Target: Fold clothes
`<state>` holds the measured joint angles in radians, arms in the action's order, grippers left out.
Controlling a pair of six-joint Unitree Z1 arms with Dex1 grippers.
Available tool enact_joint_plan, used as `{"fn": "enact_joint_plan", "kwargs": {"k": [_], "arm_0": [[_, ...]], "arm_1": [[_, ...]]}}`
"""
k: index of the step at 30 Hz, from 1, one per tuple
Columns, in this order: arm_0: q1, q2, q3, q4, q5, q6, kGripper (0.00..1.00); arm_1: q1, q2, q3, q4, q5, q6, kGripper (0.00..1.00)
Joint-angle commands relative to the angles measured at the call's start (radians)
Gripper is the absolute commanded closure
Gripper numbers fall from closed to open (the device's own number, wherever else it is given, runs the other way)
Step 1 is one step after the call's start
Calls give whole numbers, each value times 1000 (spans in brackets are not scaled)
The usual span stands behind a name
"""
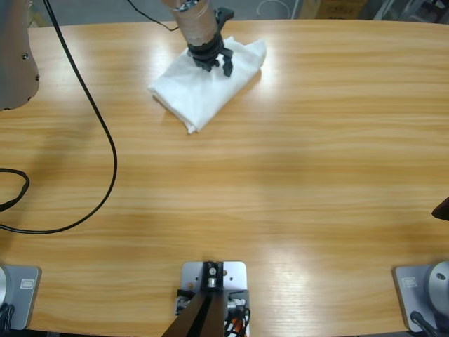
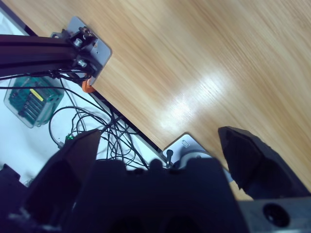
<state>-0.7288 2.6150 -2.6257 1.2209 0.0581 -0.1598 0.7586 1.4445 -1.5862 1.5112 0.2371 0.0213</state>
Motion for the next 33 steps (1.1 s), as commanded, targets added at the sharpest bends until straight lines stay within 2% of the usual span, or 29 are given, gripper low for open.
{"fn": "enact_joint_plan", "kwargs": {"k": [1,8,14,25,33], "arm_0": [[-8,122,-591,74,52,-3,266],[2,138,-591,235,158,-34,269],[31,119,-591,436,214,-108,276],[143,88,-552,443,231,-170,276],[247,36,-409,444,199,-253,276]], "arm_1": [[13,3,22,100,17,-12,0],[13,4,20,100,16,-13,0],[13,5,18,98,16,-17,0],[13,-27,30,98,16,-17,0],[13,-29,29,99,16,-15,0]]}}
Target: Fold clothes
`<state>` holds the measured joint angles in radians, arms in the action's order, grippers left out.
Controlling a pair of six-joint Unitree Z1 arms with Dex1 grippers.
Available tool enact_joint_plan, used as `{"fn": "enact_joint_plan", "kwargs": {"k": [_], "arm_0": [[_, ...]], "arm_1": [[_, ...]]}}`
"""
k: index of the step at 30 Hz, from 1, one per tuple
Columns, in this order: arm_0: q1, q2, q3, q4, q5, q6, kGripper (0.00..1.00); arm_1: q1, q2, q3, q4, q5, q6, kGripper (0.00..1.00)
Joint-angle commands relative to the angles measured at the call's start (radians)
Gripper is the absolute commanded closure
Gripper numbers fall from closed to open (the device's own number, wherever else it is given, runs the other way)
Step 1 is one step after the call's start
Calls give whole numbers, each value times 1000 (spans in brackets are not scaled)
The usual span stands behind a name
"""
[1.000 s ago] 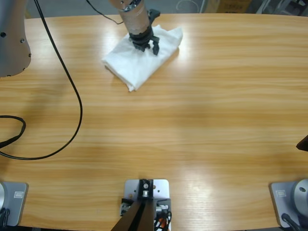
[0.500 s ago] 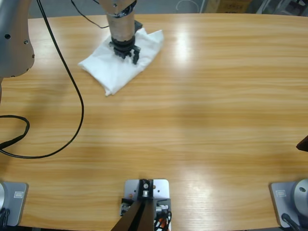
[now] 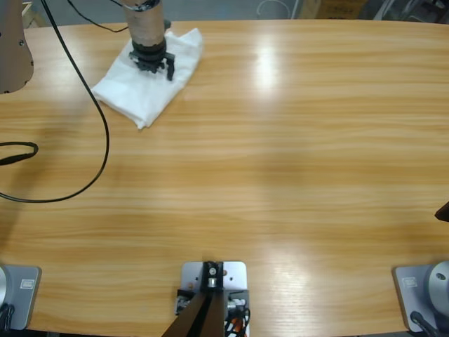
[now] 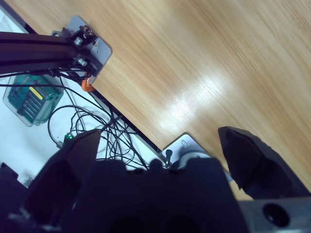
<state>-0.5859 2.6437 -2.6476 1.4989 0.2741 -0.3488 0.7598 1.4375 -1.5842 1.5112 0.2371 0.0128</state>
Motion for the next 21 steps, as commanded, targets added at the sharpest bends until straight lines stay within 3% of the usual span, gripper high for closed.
{"fn": "enact_joint_plan", "kwargs": {"k": [1,5,15,18,21], "arm_0": [[118,-8,-350,166,-21,-79,275],[165,-64,-185,164,-25,-117,271],[267,-106,-104,163,-24,-123,271],[200,-107,-167,159,-21,-62,271],[130,-64,-357,158,-150,52,276]], "arm_1": [[12,-21,26,98,16,-7,0],[12,-13,24,98,15,-7,0],[12,-9,24,98,15,-7,0],[13,-6,23,98,14,-7,0],[13,-3,22,98,14,-10,0]]}}
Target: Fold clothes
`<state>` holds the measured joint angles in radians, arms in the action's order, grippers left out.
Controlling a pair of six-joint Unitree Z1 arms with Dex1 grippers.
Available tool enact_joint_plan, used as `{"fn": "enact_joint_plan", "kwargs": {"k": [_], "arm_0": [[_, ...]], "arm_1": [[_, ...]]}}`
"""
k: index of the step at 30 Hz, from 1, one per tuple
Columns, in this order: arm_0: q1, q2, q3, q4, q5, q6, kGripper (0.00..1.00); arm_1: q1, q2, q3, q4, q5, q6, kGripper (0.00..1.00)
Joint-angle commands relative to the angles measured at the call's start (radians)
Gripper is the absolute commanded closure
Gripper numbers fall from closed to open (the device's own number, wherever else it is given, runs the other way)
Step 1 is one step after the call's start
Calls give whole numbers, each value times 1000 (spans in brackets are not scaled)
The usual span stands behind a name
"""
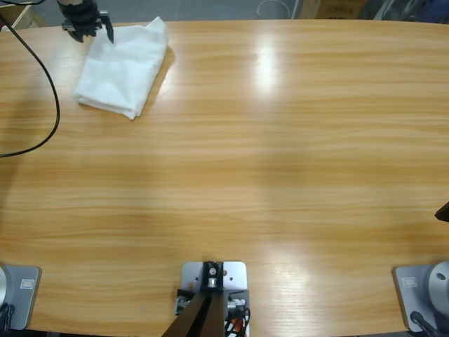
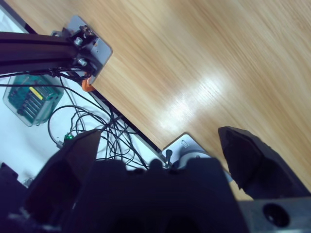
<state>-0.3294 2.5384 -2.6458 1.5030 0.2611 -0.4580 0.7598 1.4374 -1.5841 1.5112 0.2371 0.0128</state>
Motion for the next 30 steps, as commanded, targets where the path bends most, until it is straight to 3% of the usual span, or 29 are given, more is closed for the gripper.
{"fn": "enact_joint_plan", "kwargs": {"k": [1,6,13,25,30], "arm_0": [[-141,54,-411,154,-194,199,276],[-129,74,-458,158,-433,281,276],[-107,108,-417,160,-437,292,276],[-97,146,-395,160,-224,231,276],[-74,131,-299,161,-146,202,276]], "arm_1": [[13,-3,22,98,14,-10,0],[13,-5,27,98,13,-13,0],[13,1,26,98,13,-17,0],[13,8,26,96,11,-19,0],[12,11,26,96,11,-19,0]]}}
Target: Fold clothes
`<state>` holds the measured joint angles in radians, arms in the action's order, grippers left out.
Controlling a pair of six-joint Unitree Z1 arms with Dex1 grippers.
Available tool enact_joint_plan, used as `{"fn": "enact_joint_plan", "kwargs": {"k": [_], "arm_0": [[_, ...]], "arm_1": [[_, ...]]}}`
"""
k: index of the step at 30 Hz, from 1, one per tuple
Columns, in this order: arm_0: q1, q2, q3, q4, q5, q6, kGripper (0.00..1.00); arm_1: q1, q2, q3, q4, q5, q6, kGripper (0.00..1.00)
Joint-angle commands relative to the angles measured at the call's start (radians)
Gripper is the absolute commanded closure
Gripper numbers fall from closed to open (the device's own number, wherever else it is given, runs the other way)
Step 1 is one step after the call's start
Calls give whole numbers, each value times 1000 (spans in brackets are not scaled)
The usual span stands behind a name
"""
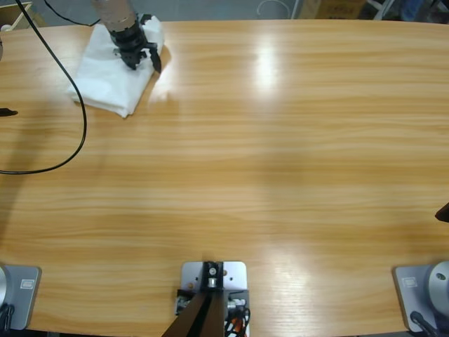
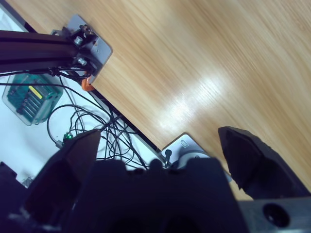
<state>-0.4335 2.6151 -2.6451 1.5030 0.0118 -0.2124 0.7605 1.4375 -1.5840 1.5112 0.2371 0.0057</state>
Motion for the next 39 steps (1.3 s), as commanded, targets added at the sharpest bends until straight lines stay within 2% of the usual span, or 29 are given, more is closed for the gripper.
{"fn": "enact_joint_plan", "kwargs": {"k": [1,7,11,24,39], "arm_0": [[43,49,-270,160,110,-57,276],[115,-4,-93,159,119,-107,276],[129,3,-79,158,119,-137,276],[184,26,112,157,134,-195,276],[375,-31,231,154,179,-209,276]], "arm_1": [[12,12,26,96,11,-12,0],[12,13,21,96,11,-11,0],[12,10,21,98,11,-10,0],[12,17,21,100,10,-12,0],[12,27,13,101,8,-17,0]]}}
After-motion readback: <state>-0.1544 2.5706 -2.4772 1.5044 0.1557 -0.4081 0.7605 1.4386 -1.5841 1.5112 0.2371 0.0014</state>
